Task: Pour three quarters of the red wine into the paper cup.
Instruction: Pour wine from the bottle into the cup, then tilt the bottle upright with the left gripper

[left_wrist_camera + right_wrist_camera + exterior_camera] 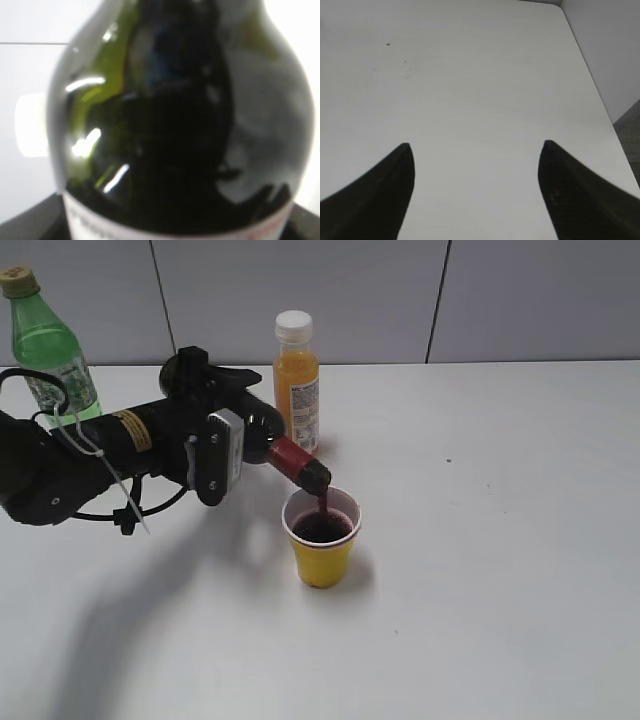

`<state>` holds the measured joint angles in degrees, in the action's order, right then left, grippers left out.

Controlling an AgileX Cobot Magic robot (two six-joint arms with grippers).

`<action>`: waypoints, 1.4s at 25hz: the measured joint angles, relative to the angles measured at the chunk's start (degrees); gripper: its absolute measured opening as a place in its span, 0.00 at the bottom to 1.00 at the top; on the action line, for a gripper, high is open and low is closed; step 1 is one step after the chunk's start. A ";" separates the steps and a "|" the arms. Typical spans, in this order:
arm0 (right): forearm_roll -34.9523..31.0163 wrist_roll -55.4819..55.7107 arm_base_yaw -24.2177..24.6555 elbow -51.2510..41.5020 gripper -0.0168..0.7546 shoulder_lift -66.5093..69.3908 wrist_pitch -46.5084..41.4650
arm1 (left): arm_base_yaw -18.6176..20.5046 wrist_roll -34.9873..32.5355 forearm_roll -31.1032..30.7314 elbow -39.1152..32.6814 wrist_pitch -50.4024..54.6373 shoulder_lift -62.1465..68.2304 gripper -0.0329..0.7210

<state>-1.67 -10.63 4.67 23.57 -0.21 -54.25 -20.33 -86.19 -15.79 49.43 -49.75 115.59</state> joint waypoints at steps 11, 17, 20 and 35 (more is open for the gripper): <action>0.00 0.00 0.00 0.00 0.78 0.00 0.00 | 0.00 1.19 0.70 -0.06 -0.14 0.00 0.76; 0.00 0.00 0.00 0.00 0.78 0.00 0.00 | 0.00 3.75 0.70 -0.06 -0.30 0.00 0.76; 0.00 0.00 0.00 0.00 0.78 0.00 0.00 | 0.00 5.32 0.70 -0.06 -0.30 -0.02 0.76; 0.00 0.00 0.00 0.00 0.78 0.00 0.00 | 0.00 11.83 -1.30 -2.42 -3.98 -0.07 0.76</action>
<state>-1.67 -10.63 4.67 23.57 -0.21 -54.25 -20.33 -74.36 -17.09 47.01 -53.73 115.53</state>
